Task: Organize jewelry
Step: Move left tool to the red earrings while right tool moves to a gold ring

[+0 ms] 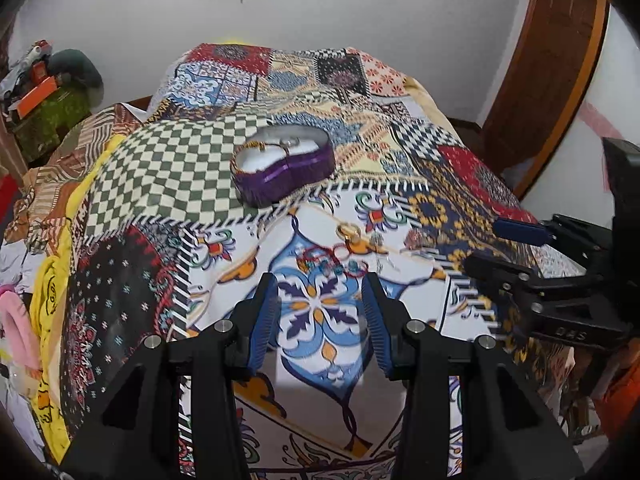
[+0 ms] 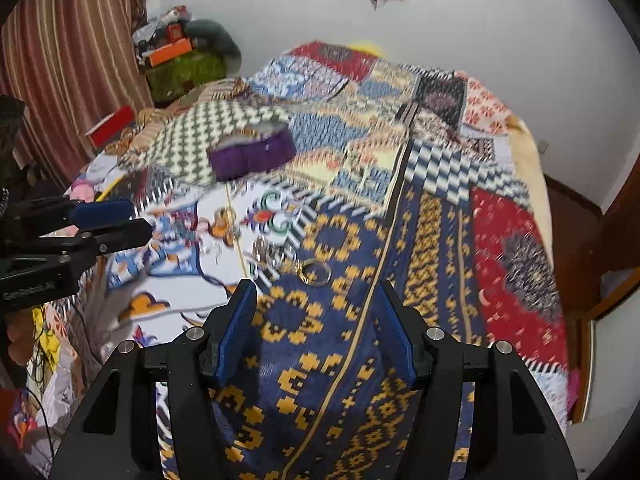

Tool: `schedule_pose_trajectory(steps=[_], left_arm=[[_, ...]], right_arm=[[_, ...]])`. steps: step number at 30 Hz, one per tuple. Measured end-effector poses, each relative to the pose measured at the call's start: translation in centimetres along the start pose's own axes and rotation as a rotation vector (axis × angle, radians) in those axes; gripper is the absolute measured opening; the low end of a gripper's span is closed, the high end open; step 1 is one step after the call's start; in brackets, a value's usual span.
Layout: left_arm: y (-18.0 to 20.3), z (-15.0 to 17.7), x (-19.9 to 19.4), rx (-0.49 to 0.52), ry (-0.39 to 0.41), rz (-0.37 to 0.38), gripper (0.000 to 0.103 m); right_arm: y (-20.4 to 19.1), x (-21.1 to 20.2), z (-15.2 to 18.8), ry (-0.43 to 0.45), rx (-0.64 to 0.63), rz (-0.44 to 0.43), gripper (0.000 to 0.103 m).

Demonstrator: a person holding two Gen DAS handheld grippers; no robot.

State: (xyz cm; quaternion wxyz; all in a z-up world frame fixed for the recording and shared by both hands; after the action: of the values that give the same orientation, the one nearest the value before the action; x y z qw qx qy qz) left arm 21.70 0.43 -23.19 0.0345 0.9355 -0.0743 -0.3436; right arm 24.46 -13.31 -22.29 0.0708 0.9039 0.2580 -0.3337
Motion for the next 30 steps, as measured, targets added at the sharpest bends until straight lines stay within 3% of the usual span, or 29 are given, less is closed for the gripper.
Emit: schedule_pose_trajectory(steps=[4, 7, 10, 23, 30], left_arm=[[0.5, 0.6, 0.4, 0.007, -0.01, 0.035, 0.042], [1.0, 0.7, 0.9, -0.018, -0.027, 0.1, 0.031], [1.2, 0.6, 1.7, -0.01, -0.037, 0.098, 0.023], [1.1, 0.5, 3.1, -0.02, -0.057, 0.073, 0.023], [1.2, 0.2, 4.2, -0.015, -0.064, 0.049, 0.025]], right_arm=[[0.3, 0.6, 0.1, -0.01, 0.026, -0.02, 0.056], [0.5, 1.2, 0.0, -0.013, 0.053, -0.028, 0.056], [0.6, 1.8, 0.0, -0.012, 0.068, -0.027, 0.056], [0.7, 2.5, -0.1, 0.016, 0.087, -0.042, 0.043], [0.6, 2.7, -0.2, 0.027, 0.081, -0.059, 0.024]])
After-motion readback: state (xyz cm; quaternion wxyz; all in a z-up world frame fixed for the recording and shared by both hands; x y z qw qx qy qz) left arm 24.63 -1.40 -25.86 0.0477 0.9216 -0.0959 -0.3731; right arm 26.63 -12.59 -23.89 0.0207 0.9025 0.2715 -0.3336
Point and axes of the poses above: each gripper's, at about its wrist camera, not at the fingertips, and x roughly the way its jaws point, y to its right, z to its underside, the point moved 7 cm from there along x, roughly the way its jaws point, and after that the axes turned 11 degrees about y, right-handed, at the moved point
